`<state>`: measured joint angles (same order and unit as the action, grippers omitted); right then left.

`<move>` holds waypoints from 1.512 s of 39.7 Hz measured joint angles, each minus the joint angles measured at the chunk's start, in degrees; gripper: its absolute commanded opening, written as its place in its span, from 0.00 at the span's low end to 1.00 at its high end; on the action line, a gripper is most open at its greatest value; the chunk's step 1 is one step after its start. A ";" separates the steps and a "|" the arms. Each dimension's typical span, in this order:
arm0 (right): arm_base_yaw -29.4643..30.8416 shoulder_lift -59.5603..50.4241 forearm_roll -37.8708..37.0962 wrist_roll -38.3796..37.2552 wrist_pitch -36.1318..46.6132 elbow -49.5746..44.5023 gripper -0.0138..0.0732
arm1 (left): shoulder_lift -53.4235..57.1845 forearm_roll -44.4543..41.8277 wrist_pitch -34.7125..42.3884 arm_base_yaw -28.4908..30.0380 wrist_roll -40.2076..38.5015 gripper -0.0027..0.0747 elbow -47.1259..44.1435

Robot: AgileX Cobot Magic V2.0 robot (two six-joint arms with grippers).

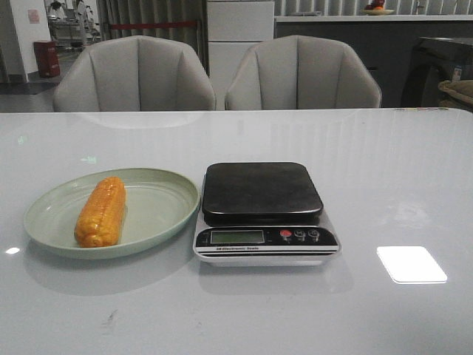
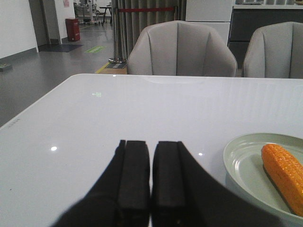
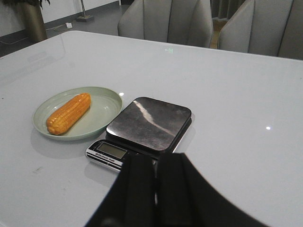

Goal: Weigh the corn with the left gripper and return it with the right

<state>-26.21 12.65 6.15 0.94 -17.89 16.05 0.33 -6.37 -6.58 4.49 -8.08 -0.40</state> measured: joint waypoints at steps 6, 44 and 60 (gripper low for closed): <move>0.00 0.00 0.00 0.00 0.00 0.00 0.34 | 0.00 0.00 0.00 0.00 0.00 0.18 0.00; 16.47 -7.12 -1.69 0.00 4.42 -7.66 0.34 | 0.00 0.00 0.00 0.00 0.00 0.18 0.00; 20.32 -13.18 -3.98 -0.94 15.49 -17.54 0.34 | 0.00 0.00 0.13 0.00 0.00 0.18 0.00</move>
<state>-5.89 -0.53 2.17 0.00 -2.40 -1.48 0.33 -6.37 -6.45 4.49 -8.08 -0.40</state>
